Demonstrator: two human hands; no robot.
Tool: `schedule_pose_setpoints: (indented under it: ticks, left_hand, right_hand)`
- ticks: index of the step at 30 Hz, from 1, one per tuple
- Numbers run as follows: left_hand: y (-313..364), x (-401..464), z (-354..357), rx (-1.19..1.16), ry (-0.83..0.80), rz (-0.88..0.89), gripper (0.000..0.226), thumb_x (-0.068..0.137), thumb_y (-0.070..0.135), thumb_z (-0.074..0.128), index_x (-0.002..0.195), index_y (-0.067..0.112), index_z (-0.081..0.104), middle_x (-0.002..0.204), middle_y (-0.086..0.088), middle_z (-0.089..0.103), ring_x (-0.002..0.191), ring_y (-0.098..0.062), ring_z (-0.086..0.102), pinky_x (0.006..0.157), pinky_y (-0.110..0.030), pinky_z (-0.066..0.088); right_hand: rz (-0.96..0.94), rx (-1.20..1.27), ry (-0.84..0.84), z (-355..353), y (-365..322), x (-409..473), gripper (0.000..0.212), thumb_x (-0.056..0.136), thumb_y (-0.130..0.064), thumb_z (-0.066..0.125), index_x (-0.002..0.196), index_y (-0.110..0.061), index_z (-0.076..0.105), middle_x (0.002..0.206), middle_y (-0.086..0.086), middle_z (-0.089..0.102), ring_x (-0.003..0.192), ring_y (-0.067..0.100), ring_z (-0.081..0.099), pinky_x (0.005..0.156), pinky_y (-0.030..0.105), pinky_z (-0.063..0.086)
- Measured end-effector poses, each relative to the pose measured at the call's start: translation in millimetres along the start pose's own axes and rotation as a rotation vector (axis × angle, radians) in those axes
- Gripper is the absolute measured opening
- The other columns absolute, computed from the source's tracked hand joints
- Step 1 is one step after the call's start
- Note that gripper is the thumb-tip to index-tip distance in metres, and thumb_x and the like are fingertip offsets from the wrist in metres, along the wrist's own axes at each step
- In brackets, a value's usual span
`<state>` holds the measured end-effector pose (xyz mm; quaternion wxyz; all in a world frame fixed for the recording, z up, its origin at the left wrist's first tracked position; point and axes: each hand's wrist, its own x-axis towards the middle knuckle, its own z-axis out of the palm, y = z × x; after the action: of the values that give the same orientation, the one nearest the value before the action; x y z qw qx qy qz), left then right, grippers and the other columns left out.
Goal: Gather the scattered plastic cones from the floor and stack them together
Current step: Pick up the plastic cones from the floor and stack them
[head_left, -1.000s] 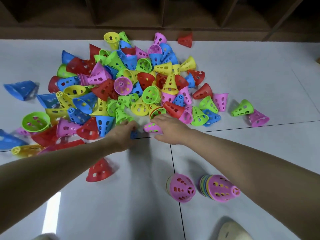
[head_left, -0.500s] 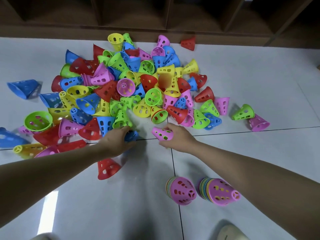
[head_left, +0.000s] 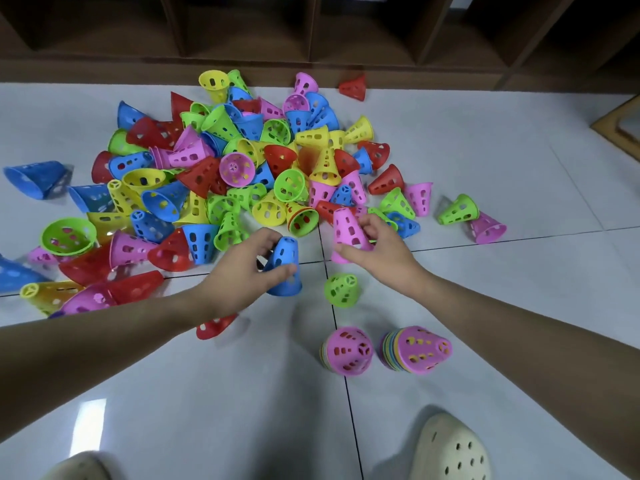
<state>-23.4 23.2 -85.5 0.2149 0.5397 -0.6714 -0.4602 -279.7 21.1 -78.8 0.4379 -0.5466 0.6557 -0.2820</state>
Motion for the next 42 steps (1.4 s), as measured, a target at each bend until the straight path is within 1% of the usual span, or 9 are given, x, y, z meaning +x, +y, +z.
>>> schedule_pose_setpoints:
  ticks: [4, 6, 9, 17, 23, 27, 31, 34, 42]
  left_hand:
    - [31.0, -37.0, 18.5, -0.142, -0.098, 0.095, 0.032, 0.088, 0.03, 0.076, 0.113, 0.029, 0.057, 0.104, 0.008, 0.07, 0.101, -0.011, 0.066, 0.083, -0.026, 0.054]
    - [43.4, -53.2, 27.1, -0.143, -0.16, 0.188, 0.035, 0.087, 0.029, 0.077, 0.115, 0.025, 0.056, 0.103, 0.009, 0.07, 0.102, -0.013, 0.067, 0.087, -0.025, 0.054]
    - [53.3, -68.2, 39.7, -0.079, -0.245, 0.301, 0.038, 0.087, 0.028, 0.078, 0.117, 0.025, 0.055, 0.107, 0.013, 0.068, 0.105, -0.012, 0.065, 0.093, -0.026, 0.052]
    - [47.7, -73.2, 77.1, 0.128, -0.354, 0.379, 0.036, 0.084, 0.034, 0.077, 0.114, 0.03, 0.058, 0.11, 0.017, 0.064, 0.103, -0.006, 0.061, 0.093, -0.033, 0.05]
    - [38.5, -68.8, 84.7, 0.197, -0.346, 0.341, 0.048, 0.084, 0.036, 0.079, 0.128, 0.033, 0.061, 0.124, 0.021, 0.062, 0.111, 0.008, 0.053, 0.097, -0.01, 0.04]
    - [27.2, -65.5, 81.2, 0.266, -0.362, 0.273, 0.061, 0.085, 0.04, 0.077, 0.14, 0.034, 0.052, 0.128, 0.025, 0.051, 0.104, 0.018, 0.038, 0.087, 0.006, 0.027]
    - [12.1, -61.3, 64.7, 0.305, -0.379, 0.259, 0.066, 0.081, 0.057, 0.072, 0.139, 0.032, 0.052, 0.135, 0.019, 0.056, 0.118, 0.008, 0.05, 0.103, -0.016, 0.041]
    - [-9.6, -55.0, 44.0, 0.381, -0.324, 0.229, 0.068, 0.079, 0.071, 0.056, 0.131, 0.028, 0.058, 0.124, 0.017, 0.06, 0.114, 0.001, 0.056, 0.098, -0.022, 0.046]
    - [-87.7, -56.8, -25.5, 0.661, -0.149, 0.077, 0.034, 0.09, 0.044, 0.069, 0.116, 0.023, 0.064, 0.107, 0.01, 0.062, 0.1, -0.011, 0.056, 0.094, -0.034, 0.049]
  right_hand:
    - [-0.022, 0.004, 0.022, -33.7, 4.4, -48.5, 0.046, 0.074, -0.036, 0.081, 0.113, -0.032, 0.056, 0.105, -0.005, 0.072, 0.099, 0.017, 0.068, 0.093, 0.036, 0.054]
    - [-0.043, -0.017, 0.036, -47.9, 7.6, -77.4, 0.045, 0.081, -0.022, 0.079, 0.116, -0.039, 0.055, 0.106, -0.006, 0.071, 0.1, 0.014, 0.067, 0.09, 0.029, 0.053]
    - [-0.069, -0.066, 0.079, -66.1, 13.6, -117.4, 0.043, 0.086, -0.01, 0.074, 0.12, -0.032, 0.058, 0.102, -0.008, 0.069, 0.093, 0.008, 0.064, 0.077, 0.012, 0.048]
    - [-0.015, -0.012, 0.158, -79.8, 51.3, -173.1, 0.034, 0.083, -0.016, 0.078, 0.109, -0.027, 0.06, 0.095, -0.008, 0.067, 0.092, 0.02, 0.062, 0.078, 0.023, 0.049]
    - [-0.033, -0.027, 0.173, -81.0, 59.3, -179.4, 0.047, 0.079, -0.027, 0.079, 0.119, -0.033, 0.055, 0.105, -0.008, 0.07, 0.107, 0.016, 0.064, 0.097, 0.036, 0.047]
    - [-0.06, -0.021, 0.184, -82.1, 60.1, -171.8, 0.041, 0.081, -0.025, 0.079, 0.116, -0.028, 0.058, 0.102, -0.008, 0.071, 0.108, 0.015, 0.065, 0.1, 0.04, 0.046]
    - [-0.074, -0.017, 0.177, -79.1, 52.5, -158.3, 0.033, 0.081, -0.033, 0.074, 0.111, -0.026, 0.062, 0.096, -0.007, 0.072, 0.101, 0.012, 0.065, 0.097, 0.033, 0.047]
    - [-0.081, -0.065, 0.107, -70.8, 44.9, -141.6, 0.025, 0.088, -0.021, 0.074, 0.109, -0.024, 0.062, 0.093, -0.007, 0.071, 0.098, 0.01, 0.065, 0.094, 0.031, 0.048]
    - [-0.084, -0.171, -0.059, -30.0, 31.4, -92.6, 0.02, 0.087, -0.019, 0.074, 0.103, -0.025, 0.063, 0.095, -0.007, 0.069, 0.088, 0.005, 0.064, 0.083, 0.024, 0.05]
